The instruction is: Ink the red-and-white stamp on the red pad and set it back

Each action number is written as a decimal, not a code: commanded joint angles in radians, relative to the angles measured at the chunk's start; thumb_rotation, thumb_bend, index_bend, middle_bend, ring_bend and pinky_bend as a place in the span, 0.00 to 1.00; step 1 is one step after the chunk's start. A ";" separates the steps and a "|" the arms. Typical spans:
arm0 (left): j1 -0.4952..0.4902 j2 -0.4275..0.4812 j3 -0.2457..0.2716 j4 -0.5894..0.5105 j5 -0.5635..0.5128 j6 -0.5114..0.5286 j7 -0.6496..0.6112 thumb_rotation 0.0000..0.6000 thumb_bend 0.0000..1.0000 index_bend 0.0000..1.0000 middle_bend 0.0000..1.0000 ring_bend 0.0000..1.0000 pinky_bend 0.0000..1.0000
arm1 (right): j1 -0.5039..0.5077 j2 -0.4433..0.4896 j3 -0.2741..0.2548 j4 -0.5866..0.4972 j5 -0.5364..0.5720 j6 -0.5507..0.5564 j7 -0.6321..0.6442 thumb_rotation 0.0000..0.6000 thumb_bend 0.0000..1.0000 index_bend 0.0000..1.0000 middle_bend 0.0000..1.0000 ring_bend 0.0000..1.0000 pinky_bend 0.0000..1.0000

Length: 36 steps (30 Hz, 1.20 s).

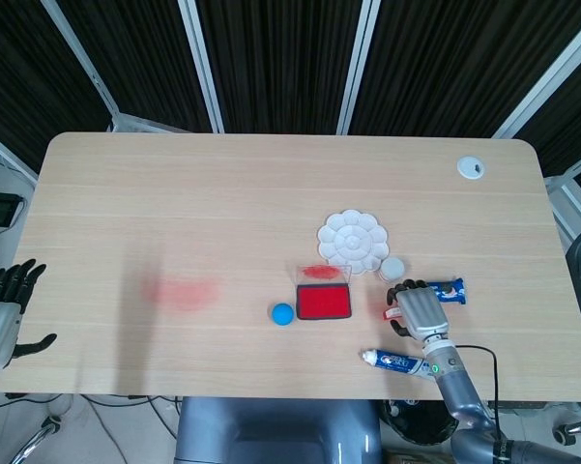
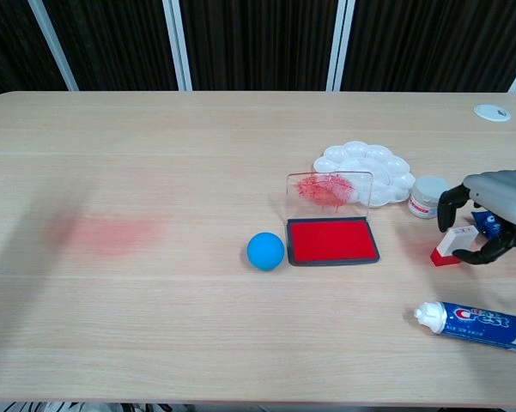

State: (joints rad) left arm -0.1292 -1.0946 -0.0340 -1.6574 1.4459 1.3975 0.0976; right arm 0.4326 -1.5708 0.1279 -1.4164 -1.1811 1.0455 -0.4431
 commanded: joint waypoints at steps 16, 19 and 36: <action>-0.003 0.002 -0.001 -0.004 -0.008 -0.007 -0.003 1.00 0.03 0.00 0.00 0.00 0.00 | 0.013 -0.028 -0.007 0.049 0.038 -0.016 0.008 1.00 0.40 0.52 0.42 0.27 0.28; -0.004 0.002 -0.001 -0.004 -0.009 -0.009 -0.003 1.00 0.03 0.00 0.00 0.00 0.00 | 0.013 -0.029 -0.008 0.051 0.041 -0.016 0.011 1.00 0.40 0.52 0.42 0.27 0.28; -0.006 0.004 -0.001 -0.008 -0.019 -0.016 0.002 1.00 0.03 0.00 0.00 0.00 0.00 | 0.018 -0.037 -0.015 0.054 0.050 -0.014 0.010 1.00 0.53 0.59 0.48 0.32 0.32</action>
State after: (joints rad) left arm -0.1349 -1.0905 -0.0351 -1.6652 1.4274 1.3817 0.0992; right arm 0.4507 -1.6076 0.1131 -1.3620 -1.1315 1.0319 -0.4334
